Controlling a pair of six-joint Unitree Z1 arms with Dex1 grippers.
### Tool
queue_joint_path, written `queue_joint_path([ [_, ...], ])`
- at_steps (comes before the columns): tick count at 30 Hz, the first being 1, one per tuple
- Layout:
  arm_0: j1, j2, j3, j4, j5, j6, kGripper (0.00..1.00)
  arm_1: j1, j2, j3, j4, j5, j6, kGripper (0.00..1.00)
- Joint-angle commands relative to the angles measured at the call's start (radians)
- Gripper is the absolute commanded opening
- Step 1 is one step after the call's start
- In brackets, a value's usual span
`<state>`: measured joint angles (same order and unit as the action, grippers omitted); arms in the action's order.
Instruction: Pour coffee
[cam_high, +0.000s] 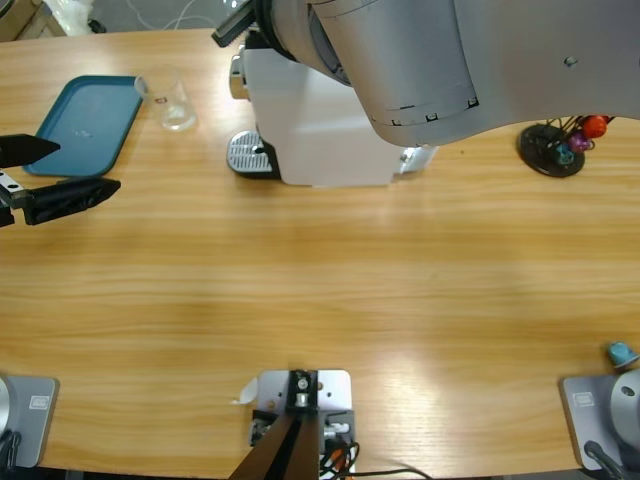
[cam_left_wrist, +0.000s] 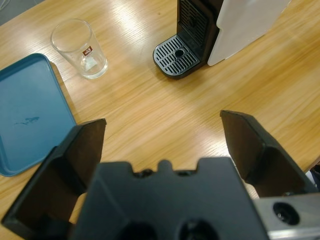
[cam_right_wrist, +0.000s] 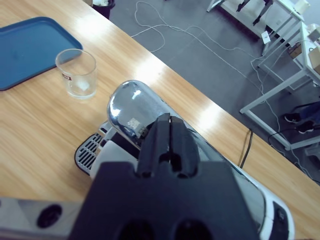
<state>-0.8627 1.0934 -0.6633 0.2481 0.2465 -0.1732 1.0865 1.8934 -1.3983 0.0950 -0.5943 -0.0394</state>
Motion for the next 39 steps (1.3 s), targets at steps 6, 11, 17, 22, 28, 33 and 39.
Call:
queue_joint_path([
  [6,-0.009,0.001,0.035,-0.006,-0.019,0.006,0.991,0.001,0.185,0.122,0.019,0.099,0.026,0.0],
  [11,-0.009,0.0,0.036,-0.004,-0.019,0.005,0.991,0.001,0.192,0.122,0.015,0.116,0.026,0.0],
  [17,-0.009,-0.001,0.036,-0.004,-0.021,0.005,0.991,-0.008,0.2,0.125,0.011,0.12,0.037,0.0],
  [22,-0.009,0.0,0.035,-0.004,-0.021,0.005,0.991,-0.008,0.145,0.128,0.011,0.101,0.031,0.0],
  [28,-0.009,-0.001,0.034,-0.004,-0.02,0.004,0.991,-0.077,-0.169,0.14,-0.093,0.368,-0.017,0.0],
  [33,-0.009,-0.001,0.04,-0.014,-0.007,0.003,0.991,-0.139,-0.358,0.119,-0.027,0.487,-0.013,0.441],
  [39,0.023,0.041,0.082,-0.108,0.036,0.075,0.987,-0.17,-0.582,0.217,0.247,0.486,0.026,0.775],
])
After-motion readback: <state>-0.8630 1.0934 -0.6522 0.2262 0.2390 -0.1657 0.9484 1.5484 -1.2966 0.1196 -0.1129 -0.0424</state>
